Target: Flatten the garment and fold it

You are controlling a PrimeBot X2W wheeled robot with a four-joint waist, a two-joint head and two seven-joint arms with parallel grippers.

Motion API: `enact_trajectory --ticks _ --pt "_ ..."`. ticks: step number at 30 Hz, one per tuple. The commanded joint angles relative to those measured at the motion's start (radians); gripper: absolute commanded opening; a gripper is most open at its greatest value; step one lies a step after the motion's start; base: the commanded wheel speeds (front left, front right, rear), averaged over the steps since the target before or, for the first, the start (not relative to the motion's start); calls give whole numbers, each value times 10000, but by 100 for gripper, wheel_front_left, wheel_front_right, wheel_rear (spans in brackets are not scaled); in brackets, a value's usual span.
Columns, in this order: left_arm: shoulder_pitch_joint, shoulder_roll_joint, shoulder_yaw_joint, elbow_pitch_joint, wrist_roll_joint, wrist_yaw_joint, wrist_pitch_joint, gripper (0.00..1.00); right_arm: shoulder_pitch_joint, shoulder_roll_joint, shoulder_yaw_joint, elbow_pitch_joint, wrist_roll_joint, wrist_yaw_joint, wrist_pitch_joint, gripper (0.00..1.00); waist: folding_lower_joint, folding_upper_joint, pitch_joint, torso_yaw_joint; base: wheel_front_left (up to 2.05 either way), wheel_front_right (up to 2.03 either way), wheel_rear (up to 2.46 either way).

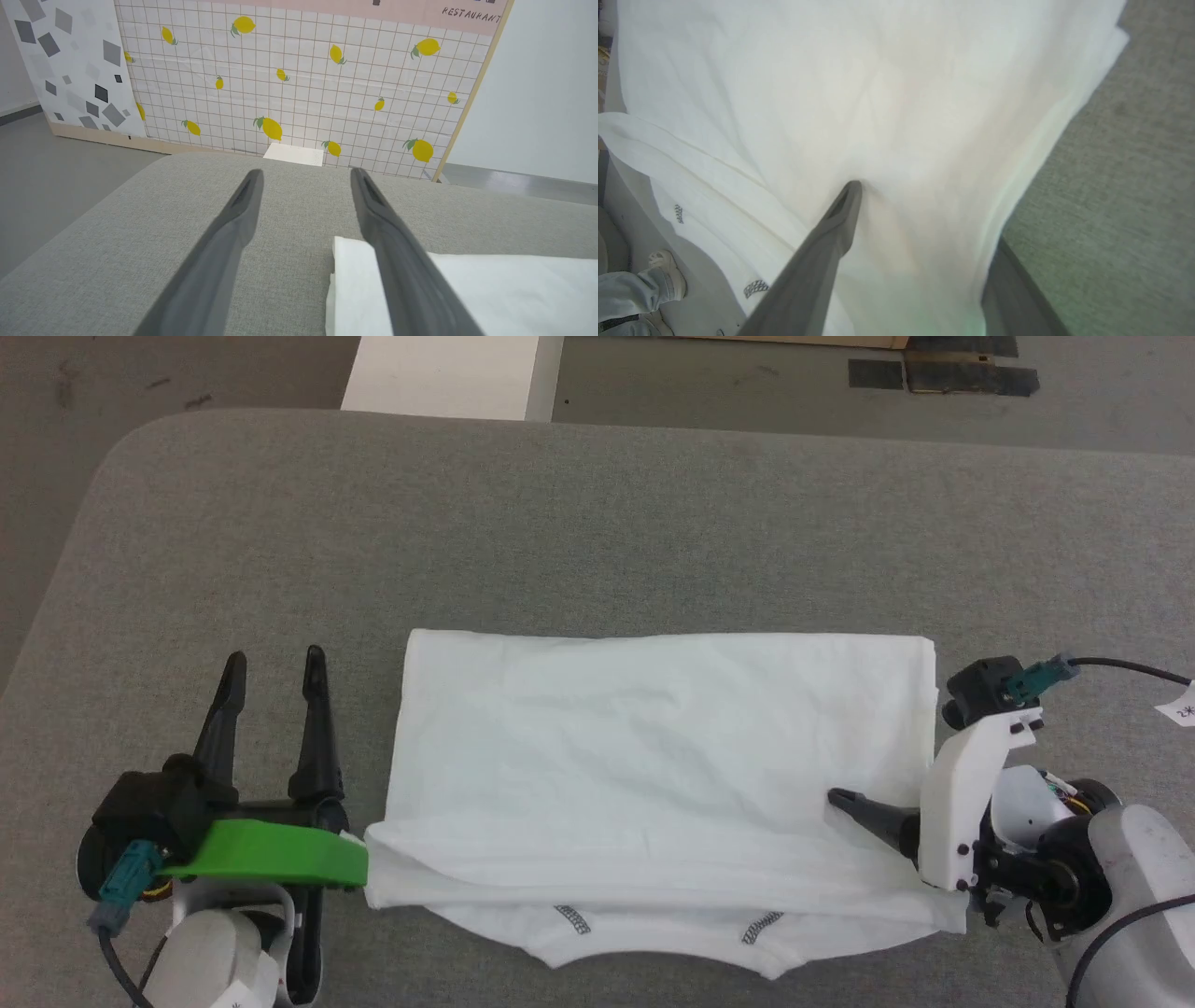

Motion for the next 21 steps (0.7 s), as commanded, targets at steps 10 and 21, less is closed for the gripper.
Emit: enact_trajectory --ticks 10,21 --pt "69 -334 361 240 339 -372 -47 100 -58 -688 -257 890 6 -15 -476 0 0 0 -229 -155 0 0 0" --pt "278 -441 428 497 478 -557 -47 100 231 -1445 -2772 1677 -1329 -15 -229 0 0 0 -472 -370 0 0 0"
